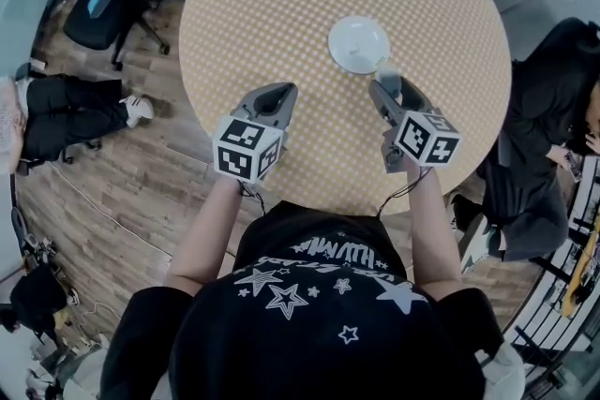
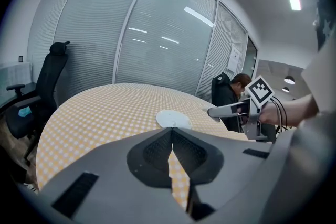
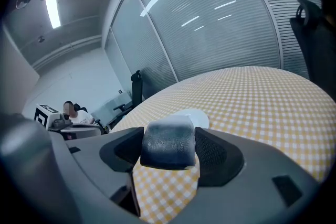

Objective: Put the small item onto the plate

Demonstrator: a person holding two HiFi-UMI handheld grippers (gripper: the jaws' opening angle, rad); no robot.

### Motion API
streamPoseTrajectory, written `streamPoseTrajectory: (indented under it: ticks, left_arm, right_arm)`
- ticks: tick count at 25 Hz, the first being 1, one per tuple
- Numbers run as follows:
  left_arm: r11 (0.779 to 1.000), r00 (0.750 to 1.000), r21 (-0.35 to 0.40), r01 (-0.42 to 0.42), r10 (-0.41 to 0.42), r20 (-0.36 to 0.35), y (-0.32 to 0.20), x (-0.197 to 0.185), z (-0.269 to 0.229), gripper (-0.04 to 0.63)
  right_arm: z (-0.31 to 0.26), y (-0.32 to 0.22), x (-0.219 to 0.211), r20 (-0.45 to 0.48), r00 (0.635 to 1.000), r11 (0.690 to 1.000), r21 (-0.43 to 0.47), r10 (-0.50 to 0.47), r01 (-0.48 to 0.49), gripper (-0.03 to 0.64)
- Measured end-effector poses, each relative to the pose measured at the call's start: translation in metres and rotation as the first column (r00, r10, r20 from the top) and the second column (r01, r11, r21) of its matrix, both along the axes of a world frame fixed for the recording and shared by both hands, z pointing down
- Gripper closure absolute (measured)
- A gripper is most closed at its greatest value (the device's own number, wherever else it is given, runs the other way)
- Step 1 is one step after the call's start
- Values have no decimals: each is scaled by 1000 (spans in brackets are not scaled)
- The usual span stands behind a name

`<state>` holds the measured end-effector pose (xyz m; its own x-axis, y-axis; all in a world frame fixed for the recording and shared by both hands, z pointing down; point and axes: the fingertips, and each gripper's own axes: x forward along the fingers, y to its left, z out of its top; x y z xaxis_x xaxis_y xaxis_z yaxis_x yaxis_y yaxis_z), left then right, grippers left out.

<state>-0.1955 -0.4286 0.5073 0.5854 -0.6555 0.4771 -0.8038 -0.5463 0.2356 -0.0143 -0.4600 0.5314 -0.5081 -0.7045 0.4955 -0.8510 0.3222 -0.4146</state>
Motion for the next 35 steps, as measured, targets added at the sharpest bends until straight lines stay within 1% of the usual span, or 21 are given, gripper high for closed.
streamPoseTrajectory:
  ticks: [15, 20, 24, 27, 30, 33, 35]
  left_arm:
    - [999, 999, -44, 5, -3, 34, -26, 11, 23, 586]
    - [999, 999, -54, 8, -6, 35, -32, 17, 24, 586]
    - [997, 999, -77, 14, -11, 47, -36, 17, 35, 586]
    - [996, 998, -93, 14, -7, 68, -41, 16, 42, 586]
    - [994, 997, -111, 15, -6, 80, -47, 15, 54, 586]
    - [992, 996, -126, 20, -10, 84, -45, 16, 62, 586]
    - [991, 996, -135, 21, -9, 84, -42, 16, 63, 586]
  right_arm:
    - [31, -43, -6, -37, 999, 999, -18, -35, 35, 308]
    - [30, -59, -8, -65, 997, 999, -12, -52, 52, 308]
    - [41, -70, -12, -86, 994, 998, -30, -66, 63, 308]
    - [51, -80, -15, -129, 989, 996, -50, -77, 71, 308]
    - [65, -90, -20, -198, 974, 993, -58, -110, 100, 308]
    - [77, -94, -22, -293, 946, 990, -70, -141, 125, 308]
    - [79, -94, -24, -339, 927, 987, -74, -159, 142, 308]
